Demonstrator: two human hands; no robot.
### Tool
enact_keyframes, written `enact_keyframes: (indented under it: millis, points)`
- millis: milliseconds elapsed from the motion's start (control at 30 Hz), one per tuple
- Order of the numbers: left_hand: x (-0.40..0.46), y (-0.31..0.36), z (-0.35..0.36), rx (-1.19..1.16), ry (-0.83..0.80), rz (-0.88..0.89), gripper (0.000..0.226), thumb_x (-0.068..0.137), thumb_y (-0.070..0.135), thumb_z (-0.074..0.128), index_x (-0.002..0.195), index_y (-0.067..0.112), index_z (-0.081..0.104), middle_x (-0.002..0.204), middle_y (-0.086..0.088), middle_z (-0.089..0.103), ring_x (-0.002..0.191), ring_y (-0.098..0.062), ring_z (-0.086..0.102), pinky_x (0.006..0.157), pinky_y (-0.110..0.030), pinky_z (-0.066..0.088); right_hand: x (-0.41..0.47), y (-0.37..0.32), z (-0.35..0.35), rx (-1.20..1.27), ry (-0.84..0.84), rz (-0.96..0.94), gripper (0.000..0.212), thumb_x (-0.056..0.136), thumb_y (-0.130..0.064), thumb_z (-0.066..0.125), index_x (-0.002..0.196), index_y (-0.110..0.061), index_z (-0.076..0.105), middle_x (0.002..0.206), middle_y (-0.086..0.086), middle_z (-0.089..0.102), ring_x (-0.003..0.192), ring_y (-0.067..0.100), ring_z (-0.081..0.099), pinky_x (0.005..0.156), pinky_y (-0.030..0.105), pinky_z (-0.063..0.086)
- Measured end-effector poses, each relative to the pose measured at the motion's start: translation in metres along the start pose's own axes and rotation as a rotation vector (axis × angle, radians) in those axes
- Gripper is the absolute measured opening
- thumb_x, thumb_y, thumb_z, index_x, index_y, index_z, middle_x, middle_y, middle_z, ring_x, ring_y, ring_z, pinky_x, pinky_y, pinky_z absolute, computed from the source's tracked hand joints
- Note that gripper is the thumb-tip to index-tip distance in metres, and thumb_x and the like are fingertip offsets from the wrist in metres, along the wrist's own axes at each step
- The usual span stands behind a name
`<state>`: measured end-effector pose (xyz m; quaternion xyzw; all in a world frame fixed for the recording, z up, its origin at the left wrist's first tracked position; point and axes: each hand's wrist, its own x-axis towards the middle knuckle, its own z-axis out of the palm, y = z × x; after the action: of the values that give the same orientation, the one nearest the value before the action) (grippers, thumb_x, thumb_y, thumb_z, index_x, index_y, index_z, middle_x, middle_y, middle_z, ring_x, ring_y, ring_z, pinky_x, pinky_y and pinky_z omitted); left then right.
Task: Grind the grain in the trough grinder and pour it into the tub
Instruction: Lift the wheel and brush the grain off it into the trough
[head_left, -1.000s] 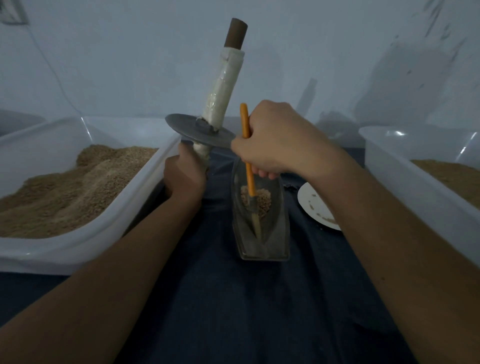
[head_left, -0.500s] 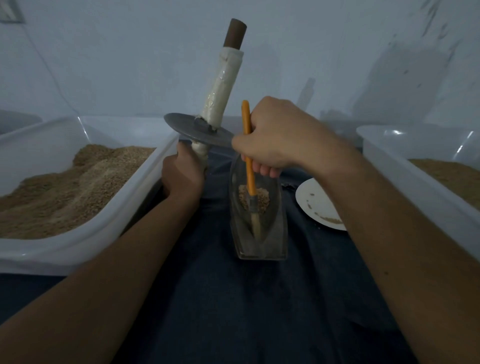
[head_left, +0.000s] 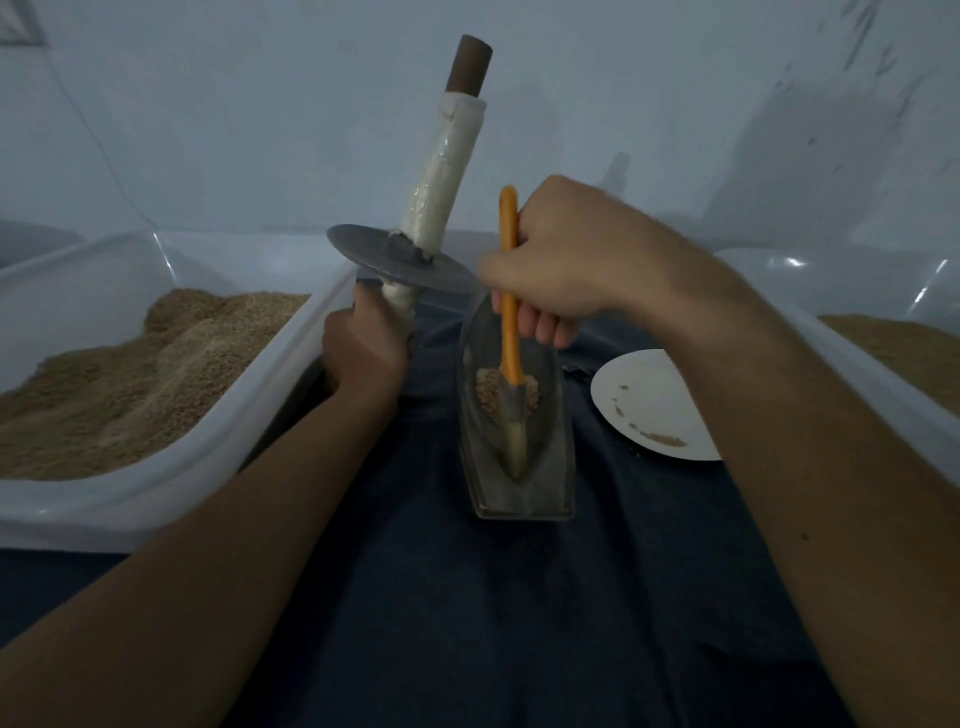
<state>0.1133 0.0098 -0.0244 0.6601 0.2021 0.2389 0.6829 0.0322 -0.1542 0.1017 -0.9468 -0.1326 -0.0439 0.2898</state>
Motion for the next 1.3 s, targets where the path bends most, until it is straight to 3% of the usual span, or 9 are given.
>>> enact_keyframes:
  millis: [167,333,533,667,800,967,1033,1167,1300]
  points:
    - [0.004,-0.003,0.0,0.078,0.018,0.06,0.033,0.101,0.036,0.039,0.082,0.017,0.058,0.091,-0.015,0.067,0.078,-0.028,0.064,0.064,-0.037,0.047,0.003,0.006,0.02,-0.049,0.046,-0.013,0.028,0.096,-0.021,0.058,0.08,-0.001,0.07,0.057,0.006,0.071,0.047,0.018,0.07,0.048,0.027,0.059]
    - [0.003,-0.002,0.001,0.004,0.001,-0.017,0.049,0.091,0.047,0.037,0.092,0.009,0.068,0.101,-0.021,0.072,0.096,-0.04,0.069,0.08,-0.052,0.054,0.004,0.013,0.021,-0.03,0.186,-0.033,0.028,0.097,-0.022,0.058,0.078,-0.003,0.067,0.058,0.007,0.07,0.045,0.017,0.069,0.052,0.032,0.062]
    - [0.006,-0.001,0.001,0.021,-0.015,-0.042,0.058,0.093,0.049,0.038,0.112,0.004,0.07,0.108,-0.02,0.072,0.098,-0.038,0.069,0.091,-0.056,0.055,0.0,0.003,-0.003,-0.007,0.181,-0.072,0.028,0.094,-0.021,0.058,0.078,-0.003,0.07,0.055,0.003,0.07,0.046,0.017,0.069,0.044,0.021,0.054]
    - [0.004,0.001,0.0,0.091,-0.039,-0.032,0.052,0.094,0.046,0.035,0.102,0.008,0.069,0.104,-0.019,0.07,0.098,-0.039,0.068,0.094,-0.058,0.055,-0.003,0.006,-0.017,0.06,0.2,-0.07,0.032,0.097,-0.026,0.058,0.081,-0.003,0.071,0.057,0.003,0.071,0.049,0.017,0.07,0.044,0.019,0.053]
    - [-0.003,0.001,-0.001,0.204,-0.036,0.064,0.045,0.094,0.049,0.033,0.077,0.019,0.062,0.089,-0.014,0.07,0.079,-0.03,0.064,0.076,-0.043,0.053,-0.008,0.019,-0.046,0.183,0.202,-0.037,0.035,0.1,-0.034,0.059,0.088,-0.004,0.072,0.067,0.006,0.075,0.06,0.021,0.075,0.061,0.032,0.064]
    - [-0.004,-0.001,0.002,0.277,-0.015,0.088,0.046,0.093,0.057,0.031,0.072,0.024,0.056,0.078,-0.004,0.061,0.073,-0.026,0.058,0.075,-0.04,0.047,-0.028,0.045,-0.066,0.188,0.369,-0.017,0.031,0.099,-0.042,0.061,0.092,-0.015,0.074,0.072,0.0,0.076,0.064,0.016,0.075,0.067,0.032,0.064]
    - [-0.001,-0.003,0.003,0.341,-0.006,0.094,0.044,0.097,0.054,0.032,0.069,0.026,0.05,0.076,-0.002,0.056,0.07,-0.023,0.052,0.074,-0.039,0.042,-0.038,0.057,-0.061,0.111,0.424,0.011,0.03,0.098,-0.044,0.062,0.088,-0.018,0.074,0.07,-0.004,0.075,0.063,0.012,0.074,0.069,0.035,0.063]
    - [0.001,-0.008,0.003,0.506,0.001,0.145,0.051,0.095,0.06,0.029,0.07,0.023,0.054,0.075,-0.004,0.056,0.072,-0.028,0.055,0.074,-0.038,0.041,-0.059,0.085,-0.03,-0.136,0.407,0.003,0.015,0.098,-0.038,0.063,0.087,-0.035,0.072,0.075,-0.011,0.07,0.073,0.004,0.065,0.065,0.019,0.047]
    - [0.005,-0.012,0.004,0.634,0.025,0.212,0.061,0.091,0.06,0.029,0.08,0.014,0.067,0.088,-0.012,0.066,0.084,-0.034,0.063,0.076,-0.04,0.045,-0.084,0.114,0.008,-0.385,0.302,-0.032,0.02,0.1,-0.032,0.062,0.116,-0.032,0.074,0.098,-0.005,0.06,0.088,0.015,0.058,0.083,0.038,0.051]
